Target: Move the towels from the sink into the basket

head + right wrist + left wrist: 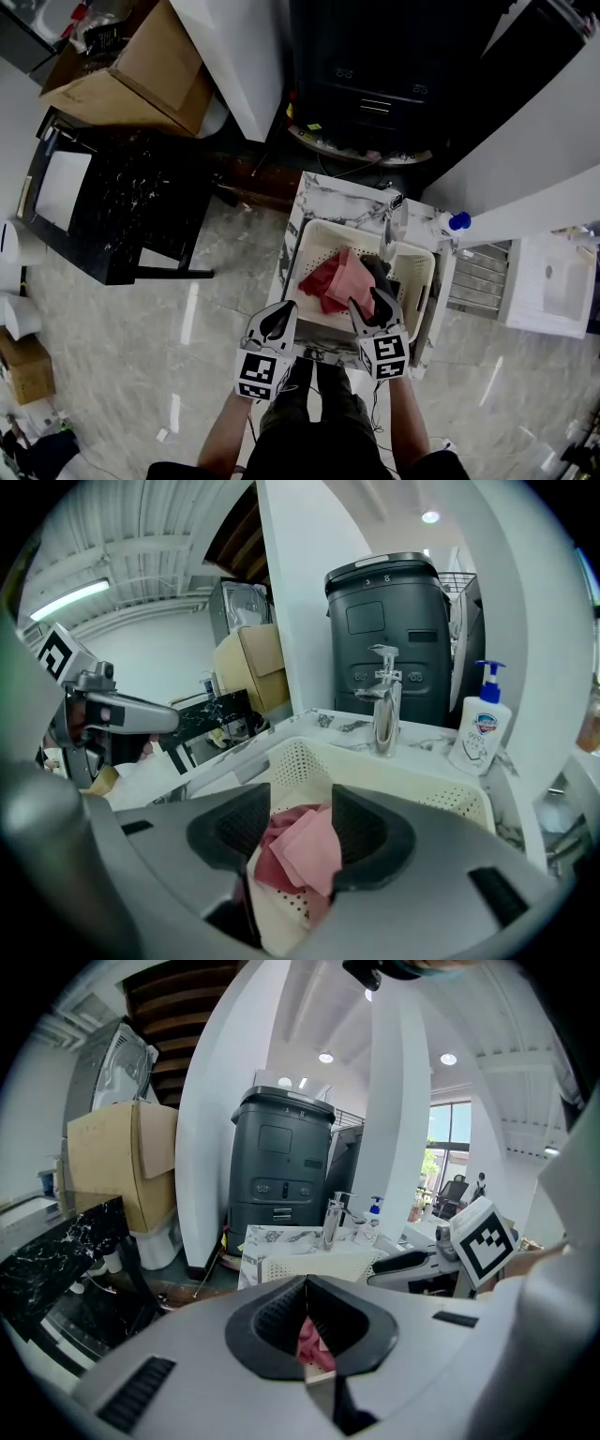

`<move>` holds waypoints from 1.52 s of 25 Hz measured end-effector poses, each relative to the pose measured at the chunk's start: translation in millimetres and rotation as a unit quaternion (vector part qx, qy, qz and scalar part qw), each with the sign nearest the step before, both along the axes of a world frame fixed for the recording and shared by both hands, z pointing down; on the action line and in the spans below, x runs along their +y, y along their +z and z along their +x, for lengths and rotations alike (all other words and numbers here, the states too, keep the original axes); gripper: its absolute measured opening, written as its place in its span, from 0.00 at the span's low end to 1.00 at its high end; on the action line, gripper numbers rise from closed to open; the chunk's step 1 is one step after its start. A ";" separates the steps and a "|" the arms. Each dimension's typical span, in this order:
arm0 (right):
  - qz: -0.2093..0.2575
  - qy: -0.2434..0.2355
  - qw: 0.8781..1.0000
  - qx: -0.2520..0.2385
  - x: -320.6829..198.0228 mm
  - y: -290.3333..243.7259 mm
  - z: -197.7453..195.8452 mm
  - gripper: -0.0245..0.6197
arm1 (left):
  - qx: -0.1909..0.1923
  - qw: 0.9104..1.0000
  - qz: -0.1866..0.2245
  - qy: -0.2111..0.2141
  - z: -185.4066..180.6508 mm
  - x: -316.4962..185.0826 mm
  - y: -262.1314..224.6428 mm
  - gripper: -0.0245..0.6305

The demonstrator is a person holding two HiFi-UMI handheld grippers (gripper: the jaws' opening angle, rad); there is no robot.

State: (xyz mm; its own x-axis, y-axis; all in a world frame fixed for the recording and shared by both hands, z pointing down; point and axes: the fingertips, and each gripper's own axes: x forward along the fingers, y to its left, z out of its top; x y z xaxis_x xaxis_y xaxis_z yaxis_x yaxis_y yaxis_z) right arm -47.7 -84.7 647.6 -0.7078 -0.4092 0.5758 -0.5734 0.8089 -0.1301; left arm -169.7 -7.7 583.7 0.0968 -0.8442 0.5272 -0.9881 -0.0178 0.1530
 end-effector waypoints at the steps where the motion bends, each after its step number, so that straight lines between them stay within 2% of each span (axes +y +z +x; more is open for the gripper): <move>1: 0.002 0.001 1.000 -0.001 -0.2 -1.6 0.2 0.36 | -0.002 1.000 0.002 0.000 -0.6 0.2 -1.0 0.05; 14: 0.039 0.030 0.999 -0.018 -1.6 -44.7 7.7 0.36 | -0.012 0.999 0.039 0.029 2.8 -5.4 -36.5 0.05; 26: 0.103 0.092 0.989 -0.048 -2.4 -112.6 21.4 0.17 | -0.022 0.993 0.097 0.066 8.9 -11.1 -92.2 0.05; 38: 0.162 0.142 0.975 -0.064 12.3 -171.6 41.5 0.11 | -0.025 0.981 0.152 0.115 19.9 -10.4 -140.9 0.05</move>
State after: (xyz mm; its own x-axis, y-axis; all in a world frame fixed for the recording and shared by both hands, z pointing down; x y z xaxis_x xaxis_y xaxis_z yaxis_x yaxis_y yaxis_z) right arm -6.2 -72.4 476.1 -0.5974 -0.7439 0.2995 -0.7755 0.6310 0.0205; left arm -149.8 -18.2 442.8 0.2831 -0.9222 0.2634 -0.9589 -0.2781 0.0567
